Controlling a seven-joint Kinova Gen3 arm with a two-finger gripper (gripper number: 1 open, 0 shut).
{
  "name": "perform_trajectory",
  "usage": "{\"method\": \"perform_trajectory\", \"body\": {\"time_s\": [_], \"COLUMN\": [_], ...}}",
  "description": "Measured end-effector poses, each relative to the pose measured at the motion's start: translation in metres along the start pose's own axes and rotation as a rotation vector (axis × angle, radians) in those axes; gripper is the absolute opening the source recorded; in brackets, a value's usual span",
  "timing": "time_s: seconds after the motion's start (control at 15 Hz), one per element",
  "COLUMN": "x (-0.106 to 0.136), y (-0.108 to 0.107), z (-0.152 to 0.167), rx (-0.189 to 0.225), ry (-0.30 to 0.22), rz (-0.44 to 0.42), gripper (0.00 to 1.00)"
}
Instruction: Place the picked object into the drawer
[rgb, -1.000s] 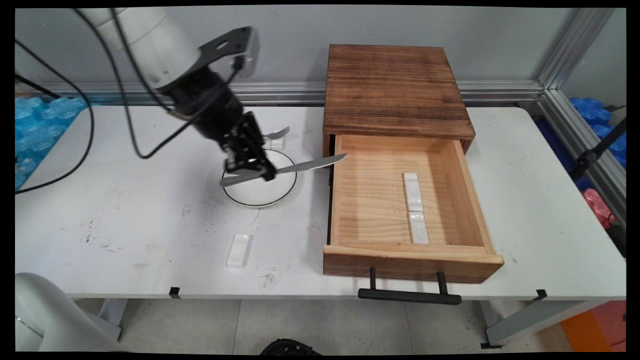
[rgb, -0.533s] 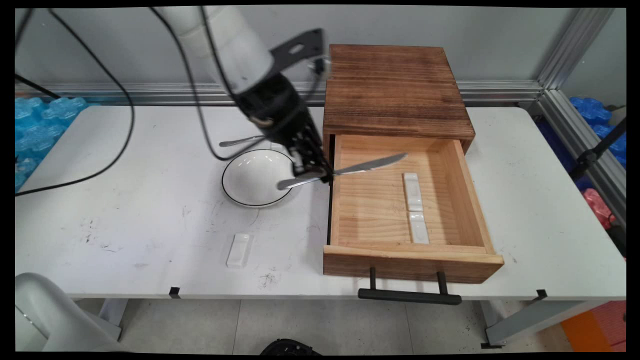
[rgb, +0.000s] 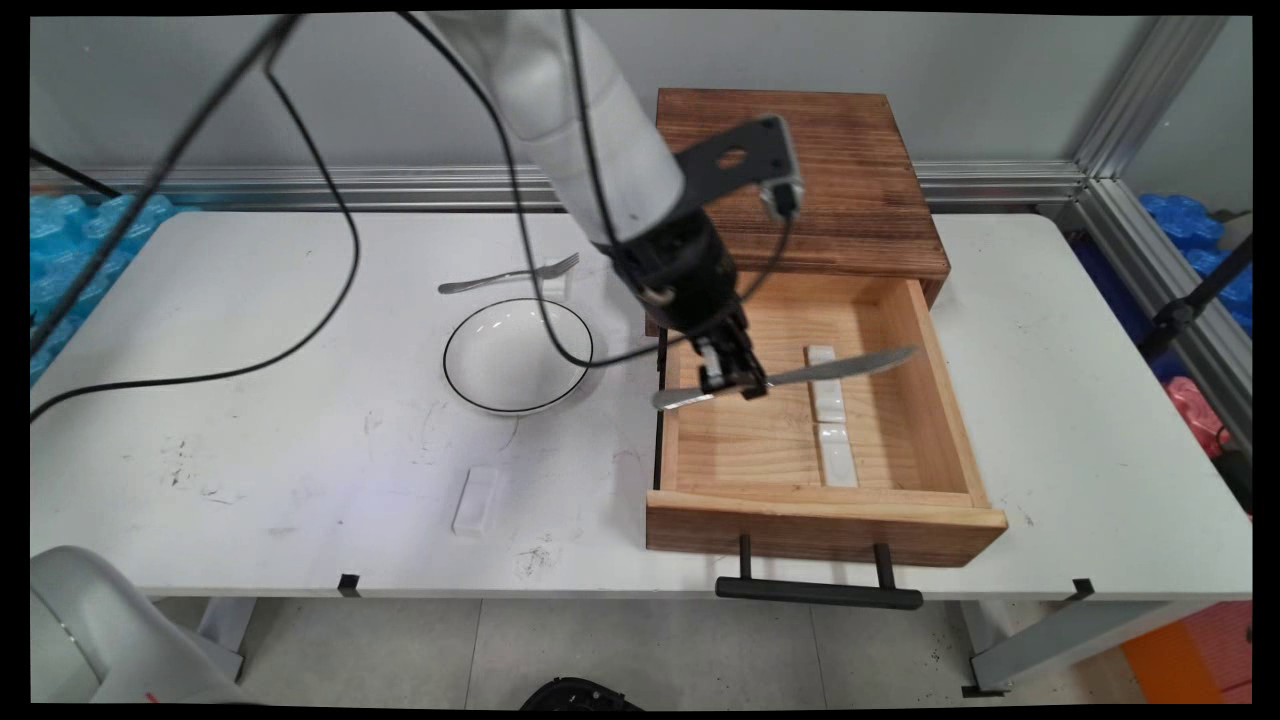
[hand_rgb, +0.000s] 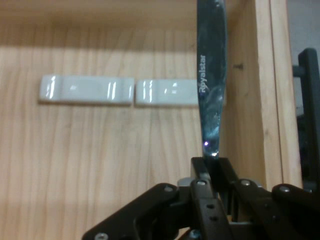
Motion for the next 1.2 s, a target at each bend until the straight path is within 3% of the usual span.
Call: {"method": "perform_trajectory", "body": {"time_s": [0.53, 1.2], "x": [0.025, 0.015], "y": [0.006, 0.000], "z": [0.064, 0.120], "rx": [-0.005, -0.003], "ry": [-0.014, -0.071], "rz": [0.041, 0.024], "gripper": [0.00, 0.00]}}
